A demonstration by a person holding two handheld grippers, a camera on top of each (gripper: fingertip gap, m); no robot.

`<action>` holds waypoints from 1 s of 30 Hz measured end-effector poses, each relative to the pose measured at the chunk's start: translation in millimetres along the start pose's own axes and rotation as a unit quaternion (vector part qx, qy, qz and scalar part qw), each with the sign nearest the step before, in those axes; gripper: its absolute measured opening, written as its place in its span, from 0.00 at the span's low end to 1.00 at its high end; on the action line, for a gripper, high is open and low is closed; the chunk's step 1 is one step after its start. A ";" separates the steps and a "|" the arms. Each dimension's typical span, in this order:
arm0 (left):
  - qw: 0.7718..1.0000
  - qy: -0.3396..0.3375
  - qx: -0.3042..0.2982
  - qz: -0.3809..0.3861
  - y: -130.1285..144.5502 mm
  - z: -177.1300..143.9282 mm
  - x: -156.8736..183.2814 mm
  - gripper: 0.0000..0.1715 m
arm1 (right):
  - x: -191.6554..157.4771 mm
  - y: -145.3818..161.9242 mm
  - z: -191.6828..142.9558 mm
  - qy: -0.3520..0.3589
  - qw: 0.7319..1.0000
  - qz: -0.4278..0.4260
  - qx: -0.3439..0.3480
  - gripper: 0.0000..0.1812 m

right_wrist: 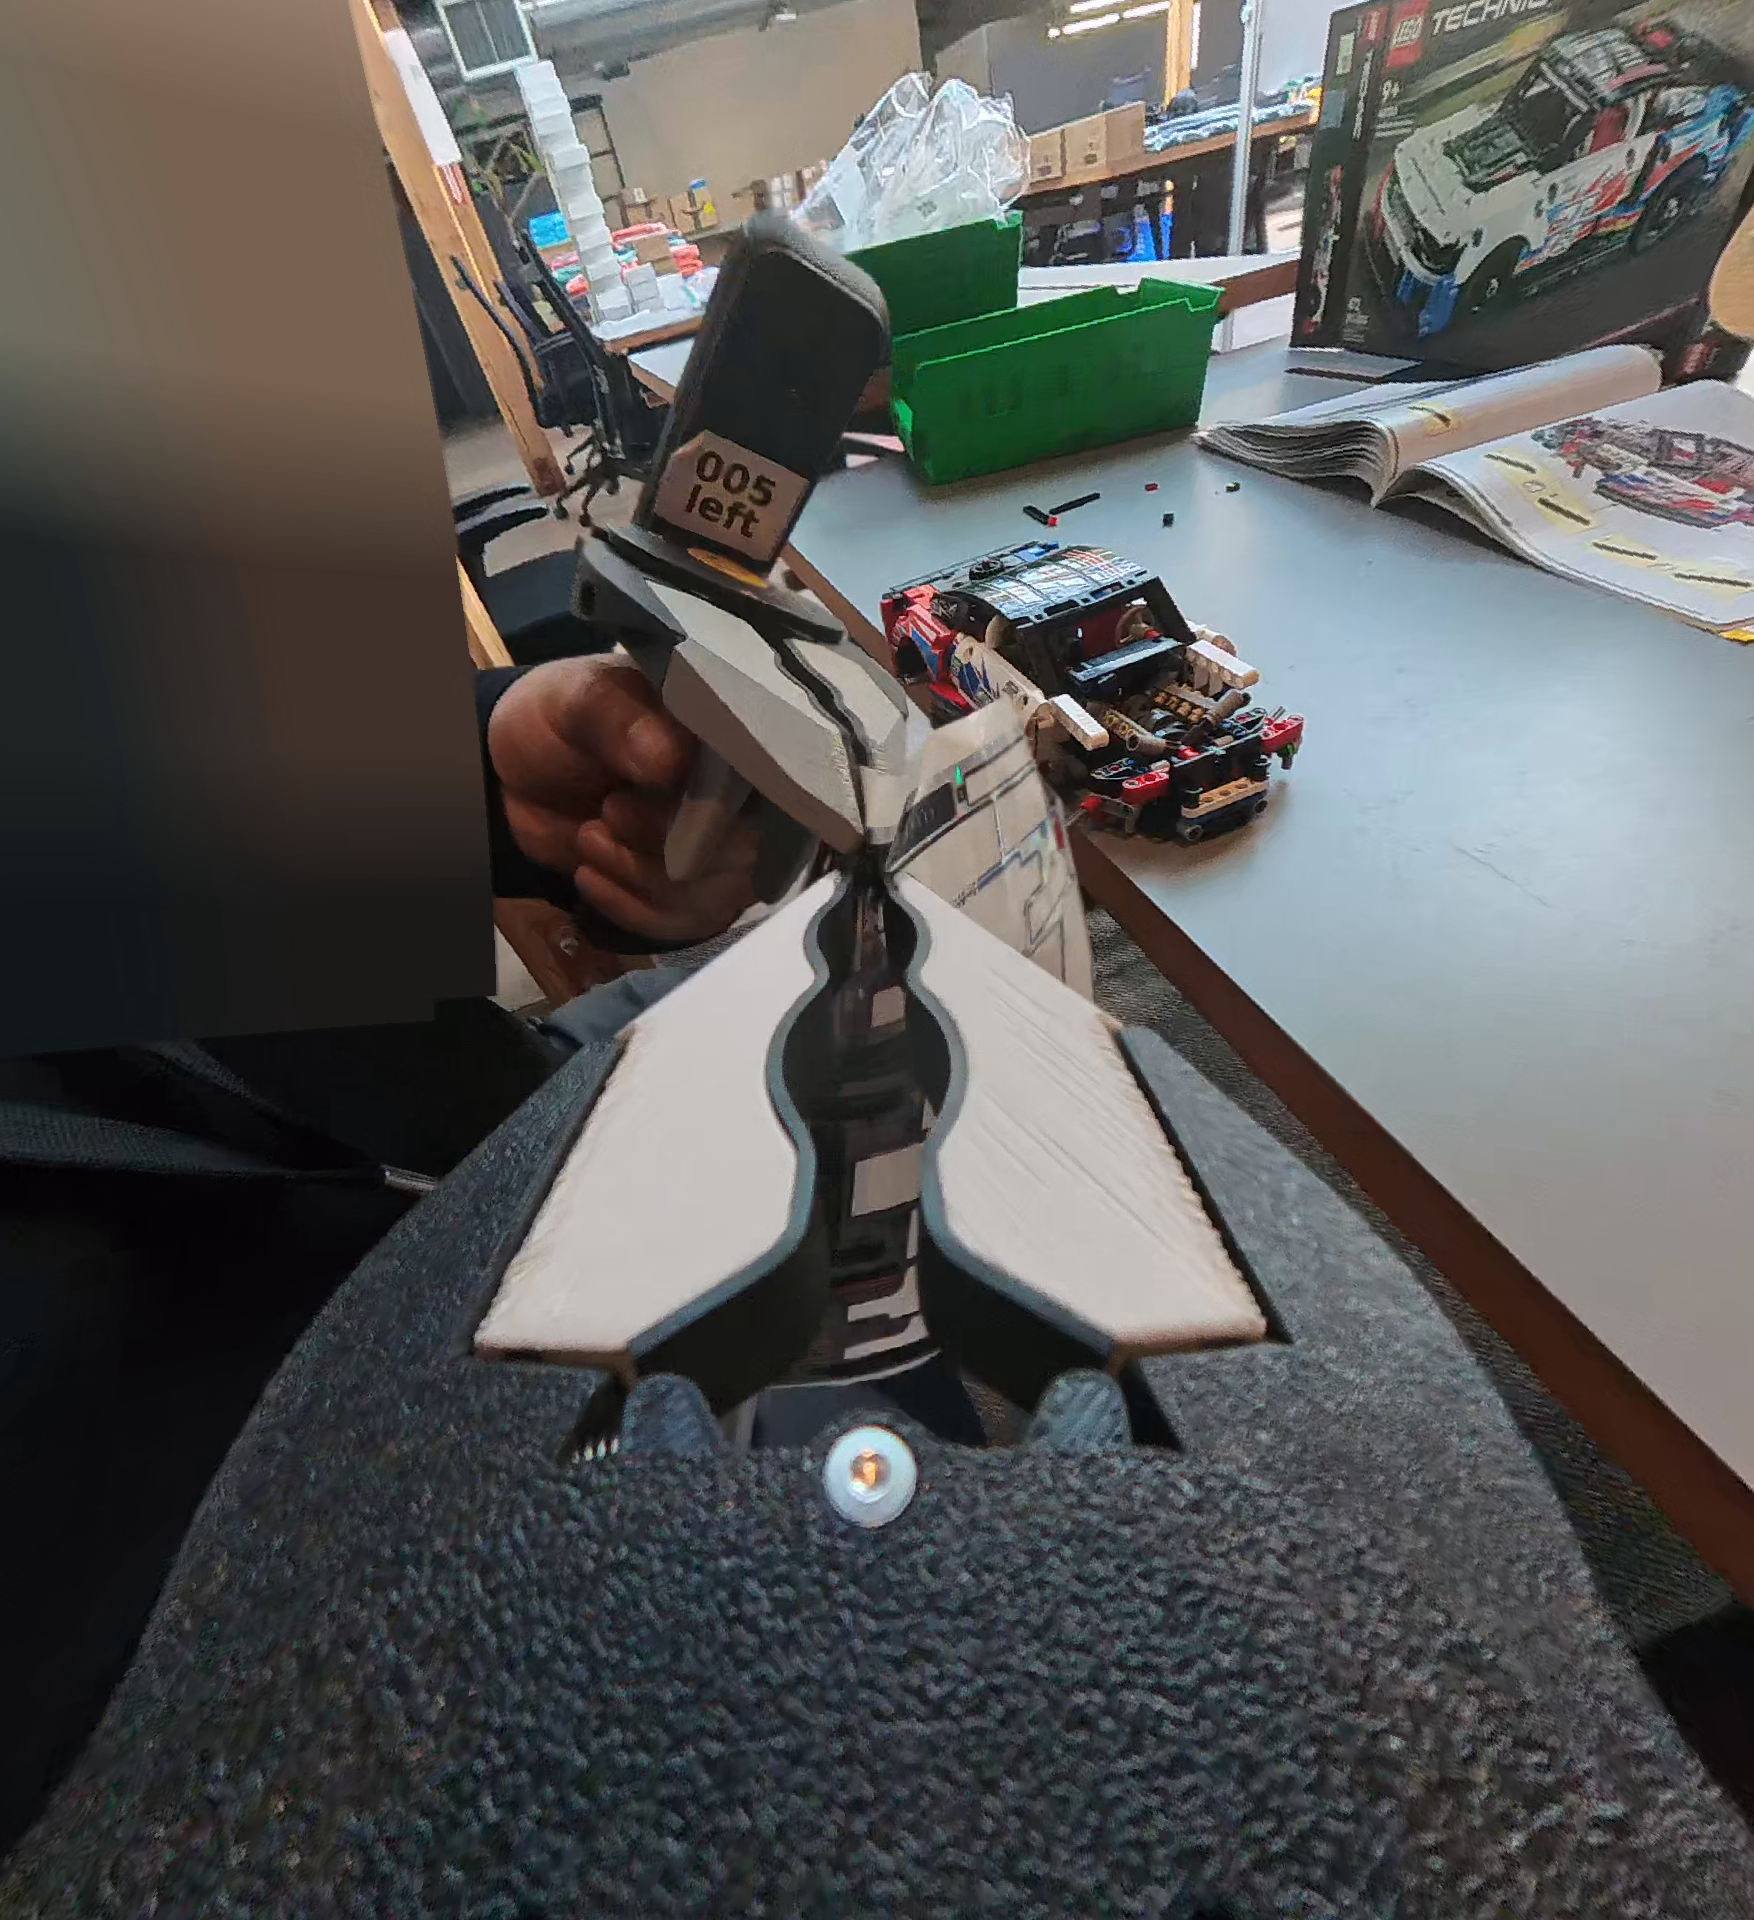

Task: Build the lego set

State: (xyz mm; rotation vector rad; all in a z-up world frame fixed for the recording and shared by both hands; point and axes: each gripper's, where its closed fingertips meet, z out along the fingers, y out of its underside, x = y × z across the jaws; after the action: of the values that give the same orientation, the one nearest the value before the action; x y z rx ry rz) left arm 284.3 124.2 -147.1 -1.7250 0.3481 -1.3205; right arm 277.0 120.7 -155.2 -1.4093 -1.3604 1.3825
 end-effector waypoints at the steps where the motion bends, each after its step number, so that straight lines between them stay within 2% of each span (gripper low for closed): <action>1: 1.000 -0.003 -0.004 0.007 0.2 -0.3 -0.1 0.00 | -0.4 -0.9 -0.6 -0.007 1.000 0.009 0.006 0.01; 6: 1.000 -0.003 -0.006 0.003 -0.3 -0.1 1.1 0.00 | 0.1 -2.3 -1.3 -0.006 1.000 0.016 0.017 0.01; 10: 1.000 -0.005 -0.007 -0.001 0.3 0.5 0.7 0.00 | 4.1 -2.5 -1.9 0.031 0.999 -0.017 0.014 0.02; 18: 1.000 -0.007 -0.004 -0.008 0.9 -1.7 -1.6 0.00 | 6.6 -6.1 -6.7 0.060 0.997 -0.051 0.019 0.00; 25: 1.000 -0.018 -0.008 -0.009 2.7 -3.7 -7.5 0.00 | 12.4 -3.6 -8.1 0.065 0.997 -0.034 0.018 0.00; 28: 0.999 -0.035 -0.020 -0.006 0.2 -5.6 -15.9 0.00 | 31.8 -9.3 -24.8 0.083 0.996 0.008 0.043 0.00; 30: 0.998 -0.048 -0.038 0.004 -9.3 -6.7 -21.9 0.00 | 57.0 -20.8 -54.1 0.119 0.990 0.037 0.070 0.00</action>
State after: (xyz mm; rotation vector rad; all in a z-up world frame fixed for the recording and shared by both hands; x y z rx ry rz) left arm 267.2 141.0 -153.2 -1.8420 0.3527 -1.2270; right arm 318.0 188.8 -138.1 -1.4893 -1.0476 1.2844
